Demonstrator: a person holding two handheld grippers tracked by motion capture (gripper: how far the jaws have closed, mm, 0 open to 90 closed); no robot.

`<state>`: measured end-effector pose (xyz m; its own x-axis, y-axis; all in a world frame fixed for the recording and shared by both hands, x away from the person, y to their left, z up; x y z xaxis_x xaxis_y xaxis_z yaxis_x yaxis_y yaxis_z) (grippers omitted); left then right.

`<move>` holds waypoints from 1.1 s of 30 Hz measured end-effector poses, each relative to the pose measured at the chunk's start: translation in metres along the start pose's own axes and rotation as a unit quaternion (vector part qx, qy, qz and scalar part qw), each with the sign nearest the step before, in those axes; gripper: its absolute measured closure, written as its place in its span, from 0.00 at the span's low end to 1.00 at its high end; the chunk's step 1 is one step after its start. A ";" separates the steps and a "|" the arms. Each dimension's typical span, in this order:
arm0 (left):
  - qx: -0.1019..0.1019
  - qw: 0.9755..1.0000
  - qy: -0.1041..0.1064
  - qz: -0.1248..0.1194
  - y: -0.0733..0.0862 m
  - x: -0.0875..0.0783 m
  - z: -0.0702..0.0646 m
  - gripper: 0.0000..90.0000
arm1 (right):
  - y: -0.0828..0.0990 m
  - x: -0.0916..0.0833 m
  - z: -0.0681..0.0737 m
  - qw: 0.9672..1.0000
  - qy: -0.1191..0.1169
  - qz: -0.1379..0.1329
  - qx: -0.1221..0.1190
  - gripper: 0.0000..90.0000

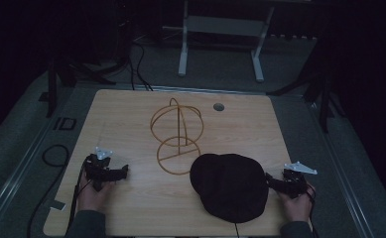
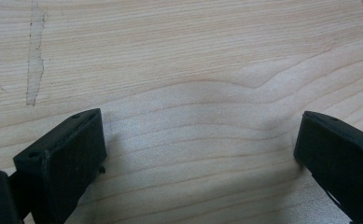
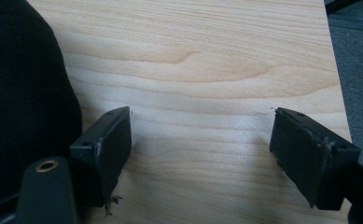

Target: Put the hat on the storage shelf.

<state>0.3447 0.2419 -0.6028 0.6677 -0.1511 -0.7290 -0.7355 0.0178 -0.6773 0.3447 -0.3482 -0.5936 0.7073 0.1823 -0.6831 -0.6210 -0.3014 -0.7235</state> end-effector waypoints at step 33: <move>0.000 1.000 0.000 0.000 0.000 0.000 0.000 0.02 | -0.033 -0.012 0.002 0.997 -0.016 -0.009 -0.074 0.34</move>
<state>0.3447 0.2419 -0.6027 0.6677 -0.1513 -0.7289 -0.7355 0.0179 -0.6773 0.3563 -0.3389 -0.5619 0.7059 0.2174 -0.6741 -0.5499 -0.4316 -0.7150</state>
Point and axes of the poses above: each handheld gripper's, and its own axes: x roughly forward along the jaws, y roughly out of its underside, z roughly to its left, the point moved 5 cm from there along x, roughly forward along the jaws, and after that the axes turned 8 degrees about -x, right-handed, at the moved point
